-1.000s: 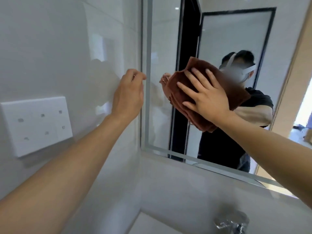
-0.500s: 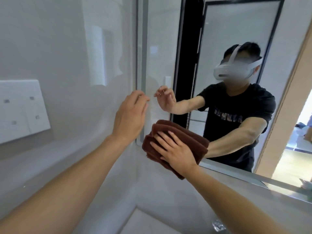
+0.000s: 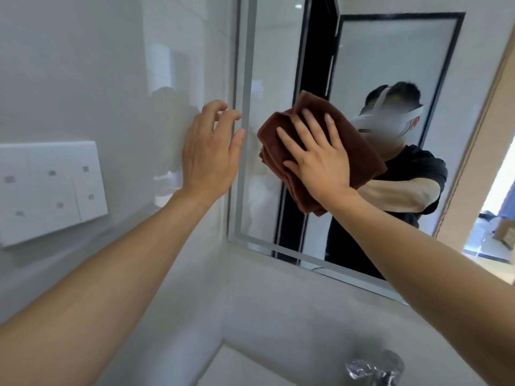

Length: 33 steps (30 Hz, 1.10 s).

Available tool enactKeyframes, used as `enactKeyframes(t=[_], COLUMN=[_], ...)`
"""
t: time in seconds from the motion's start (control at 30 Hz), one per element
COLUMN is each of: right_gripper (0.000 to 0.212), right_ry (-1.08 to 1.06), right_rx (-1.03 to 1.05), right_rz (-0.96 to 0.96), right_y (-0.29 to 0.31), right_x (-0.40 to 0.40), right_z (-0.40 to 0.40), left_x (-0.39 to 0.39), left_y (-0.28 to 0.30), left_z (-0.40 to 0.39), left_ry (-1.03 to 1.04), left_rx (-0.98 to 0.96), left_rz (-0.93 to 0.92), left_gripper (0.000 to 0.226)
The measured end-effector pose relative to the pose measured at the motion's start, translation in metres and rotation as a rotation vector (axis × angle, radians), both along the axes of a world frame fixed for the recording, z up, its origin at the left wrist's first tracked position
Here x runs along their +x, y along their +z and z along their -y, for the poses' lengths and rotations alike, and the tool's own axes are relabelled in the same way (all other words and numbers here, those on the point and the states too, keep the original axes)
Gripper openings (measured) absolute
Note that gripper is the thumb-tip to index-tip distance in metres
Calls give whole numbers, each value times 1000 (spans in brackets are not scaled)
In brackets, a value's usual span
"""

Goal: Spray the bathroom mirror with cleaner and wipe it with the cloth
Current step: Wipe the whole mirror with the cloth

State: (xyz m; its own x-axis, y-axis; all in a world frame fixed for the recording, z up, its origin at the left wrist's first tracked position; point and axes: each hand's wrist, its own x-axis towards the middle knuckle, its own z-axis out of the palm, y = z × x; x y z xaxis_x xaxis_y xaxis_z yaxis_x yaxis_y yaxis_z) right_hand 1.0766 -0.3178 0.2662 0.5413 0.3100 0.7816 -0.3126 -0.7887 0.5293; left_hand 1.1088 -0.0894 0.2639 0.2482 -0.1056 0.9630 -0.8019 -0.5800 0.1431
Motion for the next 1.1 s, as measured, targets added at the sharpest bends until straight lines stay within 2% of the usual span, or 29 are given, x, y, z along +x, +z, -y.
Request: enactKeyframes(t=[0.1, 0.27, 0.37, 0.5, 0.73, 0.83, 0.97, 1.1], right_gripper=[71, 65, 65, 63, 65, 63, 61, 65], right_ry=[20, 70, 24, 1, -143, -186, -119, 3], right_rx=[-17, -34, -78, -100, -24, 44, 16, -30], right_rz=[-30, -219, -272, -219, 188, 285, 297, 63], right_y=[-34, -140, -166, -132, 56, 98, 62, -42], right_x=[7, 3, -14, -47, -120, -132, -119, -103], right_z=[-6, -8, 9, 46, 114, 125, 117, 106], left_x=[0, 7, 13, 4, -33, -47, -57, -59], left_y=[-9, -43, -58, -50, 26, 49, 48, 17], left_z=[3, 17, 32, 64, 120, 138, 150, 154], left_ry=[-2, 9, 11, -40, -113, -150, -194, -217], left_rx=[-2, 102, 165, 160, -22, -109, -176, -144], left_rz=[-1, -45, -51, -19, 100, 146, 141, 110], left_gripper=[31, 30, 27, 28, 21, 18, 16, 15])
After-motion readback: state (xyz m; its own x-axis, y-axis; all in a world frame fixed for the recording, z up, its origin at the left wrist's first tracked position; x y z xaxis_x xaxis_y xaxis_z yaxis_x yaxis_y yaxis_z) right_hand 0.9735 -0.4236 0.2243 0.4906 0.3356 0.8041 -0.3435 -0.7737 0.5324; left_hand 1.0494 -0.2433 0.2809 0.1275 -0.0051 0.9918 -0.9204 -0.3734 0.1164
